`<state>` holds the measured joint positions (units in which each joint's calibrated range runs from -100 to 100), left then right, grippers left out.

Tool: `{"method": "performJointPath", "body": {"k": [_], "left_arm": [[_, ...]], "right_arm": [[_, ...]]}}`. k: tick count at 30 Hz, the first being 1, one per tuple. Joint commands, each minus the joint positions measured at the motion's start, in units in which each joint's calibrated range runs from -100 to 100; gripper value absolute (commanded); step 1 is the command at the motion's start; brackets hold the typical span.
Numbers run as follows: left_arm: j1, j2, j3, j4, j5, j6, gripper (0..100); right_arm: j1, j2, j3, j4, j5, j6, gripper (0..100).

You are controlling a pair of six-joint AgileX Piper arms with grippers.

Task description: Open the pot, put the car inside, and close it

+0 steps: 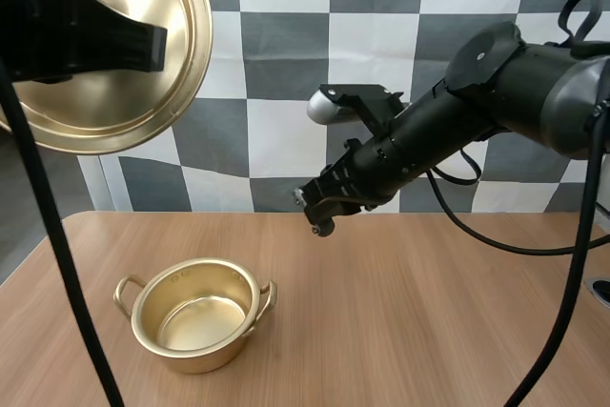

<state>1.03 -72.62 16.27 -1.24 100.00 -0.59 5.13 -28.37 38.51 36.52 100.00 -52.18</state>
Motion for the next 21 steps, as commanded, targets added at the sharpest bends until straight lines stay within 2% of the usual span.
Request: {"method": "performJointPath", "body": {"k": [1, 8, 13, 21], "left_arm": [[0.04, 0.01, -0.04, 0.03, 0.00, -0.01, 0], [0.04, -0.01, -0.04, 0.03, 0.00, -0.01, 0], [0.04, -0.01, -0.04, 0.15, 0.00, -0.01, 0], [0.04, -0.01, -0.04, 0.15, 0.00, -0.01, 0]], "right_arm": [[2.78, 1.75, -0.04, -0.11, 0.00, -0.02, 0], [8.87, 6.91, -0.04, -0.39, 0.00, -0.02, 0], [9.22, 9.88, -0.31, -0.75, 0.00, -0.87, 0], [9.24, 18.42, -10.33, 0.43, 0.00, -1.77, 0]]}}
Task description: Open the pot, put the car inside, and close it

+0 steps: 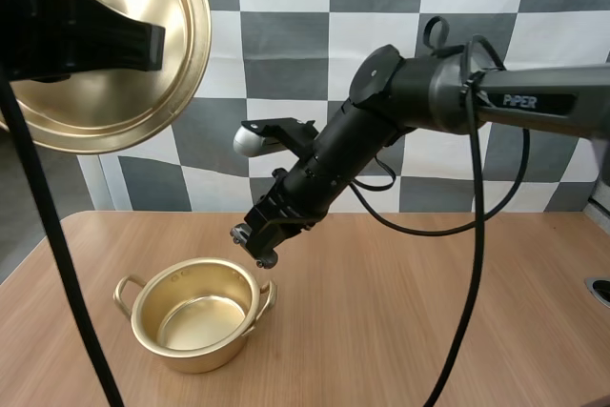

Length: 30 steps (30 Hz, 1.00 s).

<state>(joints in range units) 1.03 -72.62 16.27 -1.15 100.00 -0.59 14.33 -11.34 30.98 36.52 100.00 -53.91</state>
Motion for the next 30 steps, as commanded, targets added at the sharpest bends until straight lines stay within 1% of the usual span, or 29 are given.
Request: {"method": "performJointPath", "body": {"k": [1, 5, 12, 14, 20, 30], "left_arm": [[0.04, -0.01, -0.04, 0.06, 0.00, -0.01, 0], [0.04, -0.01, -0.04, 0.50, 0.00, -0.01, 0], [0.04, -0.01, -0.04, 0.75, 0.00, -0.01, 0], [0.04, -0.01, -0.04, 0.75, 0.00, -0.01, 0], [0.04, -0.01, -0.04, 0.75, 0.00, -0.01, 0], [0.04, -0.01, -0.04, 1.47, 0.00, -0.01, 0]], "right_arm": [[0.04, 2.15, -3.94, 0.89, 0.00, -0.05, 0], [0.78, 4.32, -7.34, 1.90, 0.00, -0.05, 0], [5.37, 6.98, -7.49, 1.31, 0.00, -0.05, 0], [6.06, 7.57, -7.49, 1.24, 0.00, -0.05, 0], [6.36, 9.38, -7.49, 1.24, 0.00, -0.19, 0], [6.36, 17.16, -7.49, 1.30, 0.00, -1.94, 0]]}}
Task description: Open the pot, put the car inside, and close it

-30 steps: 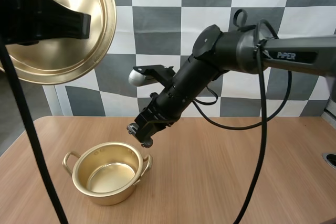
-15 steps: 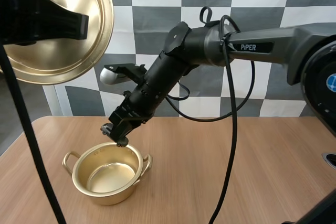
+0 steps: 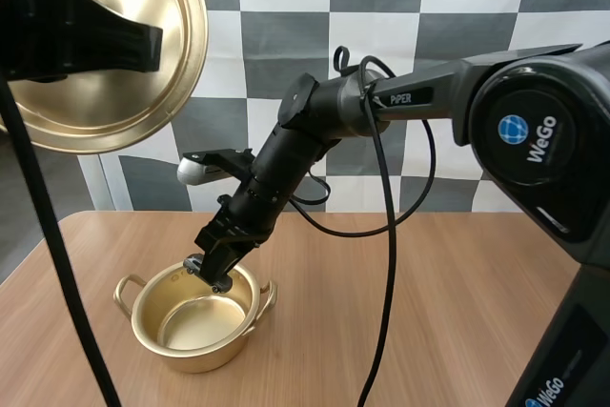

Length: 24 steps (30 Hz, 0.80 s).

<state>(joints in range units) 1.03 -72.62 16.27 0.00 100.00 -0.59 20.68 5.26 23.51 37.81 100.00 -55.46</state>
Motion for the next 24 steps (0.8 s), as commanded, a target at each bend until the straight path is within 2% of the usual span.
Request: {"method": "performJointPath", "body": {"k": [1, 9, 18, 24], "left_arm": [[0.04, -0.01, -0.04, 0.41, 0.00, -0.01, 0], [0.04, -0.01, -0.04, 0.41, 0.00, -0.01, 0], [0.04, -0.01, -0.04, 0.65, 0.00, -0.01, 0], [0.04, -0.01, -0.04, 0.77, 0.00, -0.01, 0]], "right_arm": [[0.01, 1.17, -0.02, 0.00, 0.00, -0.76, 0], [0.47, 4.00, -0.02, 0.38, 0.00, -1.27, 0], [3.57, 6.92, -0.02, -0.11, 0.00, -1.90, 0], [3.88, 8.79, -0.02, -0.23, -2.05, -2.64, 0]]}}
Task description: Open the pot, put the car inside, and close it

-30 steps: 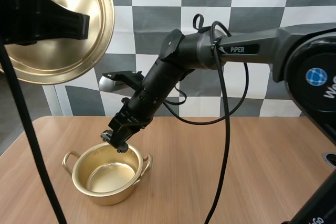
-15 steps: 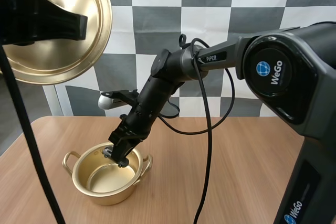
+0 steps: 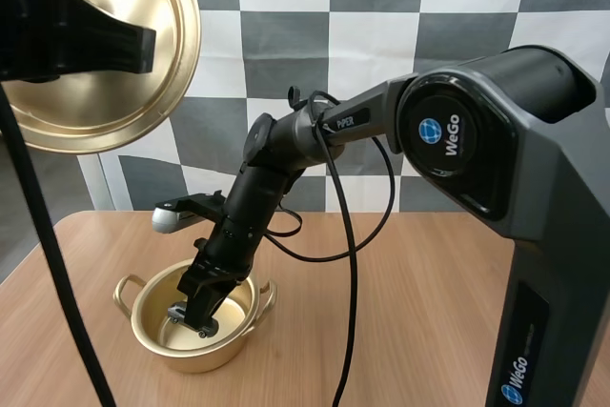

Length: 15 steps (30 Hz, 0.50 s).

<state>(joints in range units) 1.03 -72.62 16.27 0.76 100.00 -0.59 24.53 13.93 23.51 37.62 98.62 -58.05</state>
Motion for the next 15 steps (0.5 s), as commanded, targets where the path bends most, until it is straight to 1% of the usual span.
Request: {"method": "performJointPath", "body": {"k": [1, 15], "left_arm": [[0.04, -0.01, -0.04, 0.01, 0.00, -0.01, 0], [0.04, -0.01, -0.04, 0.01, 0.00, -0.01, 0]], "right_arm": [[0.03, 0.49, -0.02, -0.18, -1.88, -0.14, 0], [0.03, 2.23, -0.02, -0.29, -17.46, -0.53, 0]]}}
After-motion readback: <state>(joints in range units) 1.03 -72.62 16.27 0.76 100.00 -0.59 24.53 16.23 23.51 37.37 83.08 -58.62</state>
